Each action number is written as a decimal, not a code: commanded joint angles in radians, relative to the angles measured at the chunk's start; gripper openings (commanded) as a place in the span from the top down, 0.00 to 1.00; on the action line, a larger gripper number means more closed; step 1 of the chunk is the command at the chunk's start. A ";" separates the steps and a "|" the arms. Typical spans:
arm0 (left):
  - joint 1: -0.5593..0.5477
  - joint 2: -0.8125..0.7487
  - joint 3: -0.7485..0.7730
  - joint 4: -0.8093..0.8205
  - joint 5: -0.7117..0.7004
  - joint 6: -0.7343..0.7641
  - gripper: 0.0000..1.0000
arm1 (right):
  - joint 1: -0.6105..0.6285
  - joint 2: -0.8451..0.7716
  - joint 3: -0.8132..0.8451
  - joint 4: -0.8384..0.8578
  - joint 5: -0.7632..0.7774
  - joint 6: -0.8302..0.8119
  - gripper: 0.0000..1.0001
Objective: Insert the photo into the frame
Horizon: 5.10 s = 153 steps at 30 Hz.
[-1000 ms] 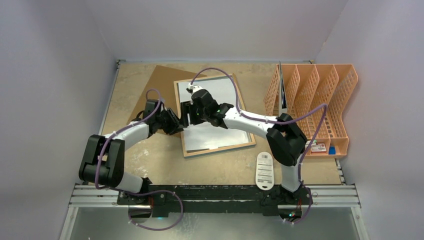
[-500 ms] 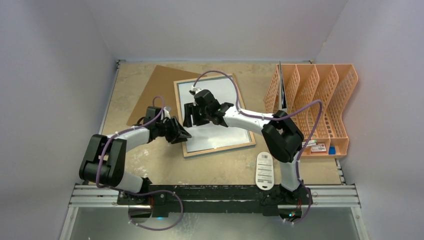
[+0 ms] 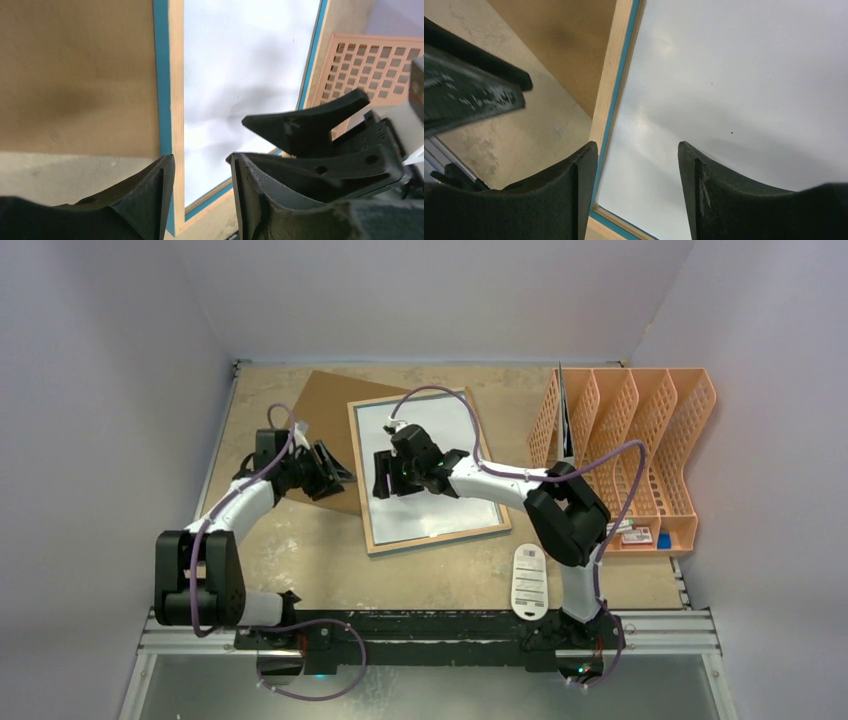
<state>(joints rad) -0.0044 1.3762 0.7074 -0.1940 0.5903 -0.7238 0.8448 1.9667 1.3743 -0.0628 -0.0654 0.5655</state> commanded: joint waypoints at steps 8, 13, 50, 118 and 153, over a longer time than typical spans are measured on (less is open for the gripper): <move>0.112 0.171 0.385 -0.191 -0.436 0.237 0.40 | 0.006 0.048 0.220 0.089 -0.004 -0.025 0.39; 0.147 0.246 0.353 -0.095 -0.334 0.148 0.45 | 0.032 0.148 0.348 0.131 -0.058 -0.055 0.40; 0.236 0.380 0.274 -0.066 -0.543 -0.014 0.63 | 0.061 0.532 0.735 -0.210 0.512 -0.071 0.38; 0.328 0.440 0.346 -0.276 -0.489 0.238 0.50 | 0.066 0.386 0.344 -0.021 0.008 0.078 0.29; 0.364 0.357 0.505 -0.329 -0.807 0.224 0.18 | 0.014 0.468 0.714 0.054 0.246 -0.229 0.22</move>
<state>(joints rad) 0.3370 1.6978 1.1698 -0.5457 -0.1841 -0.5270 0.8677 2.4340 2.0335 -0.1051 0.2176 0.4171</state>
